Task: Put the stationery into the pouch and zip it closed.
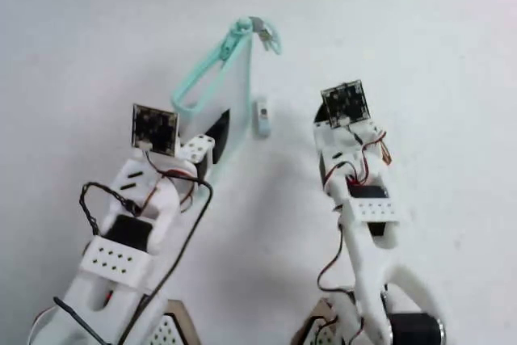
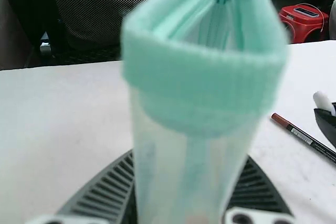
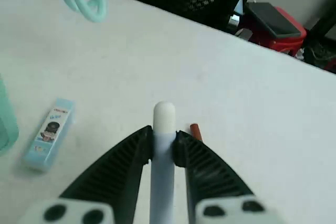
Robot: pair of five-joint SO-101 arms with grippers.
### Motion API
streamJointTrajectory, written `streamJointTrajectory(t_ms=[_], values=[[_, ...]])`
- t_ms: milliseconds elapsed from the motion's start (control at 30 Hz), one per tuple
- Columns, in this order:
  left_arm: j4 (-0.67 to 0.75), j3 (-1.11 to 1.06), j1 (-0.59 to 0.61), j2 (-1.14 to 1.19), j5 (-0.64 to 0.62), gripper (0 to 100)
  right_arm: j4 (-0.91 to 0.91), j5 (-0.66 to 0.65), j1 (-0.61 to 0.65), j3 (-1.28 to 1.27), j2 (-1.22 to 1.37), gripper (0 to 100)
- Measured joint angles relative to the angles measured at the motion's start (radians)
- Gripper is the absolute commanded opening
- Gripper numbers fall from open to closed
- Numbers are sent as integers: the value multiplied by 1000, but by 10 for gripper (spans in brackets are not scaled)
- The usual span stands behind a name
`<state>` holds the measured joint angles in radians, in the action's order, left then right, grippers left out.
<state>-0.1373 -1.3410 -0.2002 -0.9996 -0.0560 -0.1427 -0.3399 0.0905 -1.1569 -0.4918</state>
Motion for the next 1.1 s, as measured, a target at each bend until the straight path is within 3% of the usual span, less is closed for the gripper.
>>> streamJointTrajectory(t_ms=[233, 533, 767, 1100], values=[[0, 0, 0, 0, 0, 203, 0, 80, 20, -3, -318, 17], [0, 0, -2, 0, 0, 203, 77, 48, 278, 259, -592, 17], [0, 0, -12, 0, 0, 203, 180, 48, 466, 591, -445, 17], [0, 0, -12, 0, 0, 203, 238, 48, 568, 919, -64, 17]])
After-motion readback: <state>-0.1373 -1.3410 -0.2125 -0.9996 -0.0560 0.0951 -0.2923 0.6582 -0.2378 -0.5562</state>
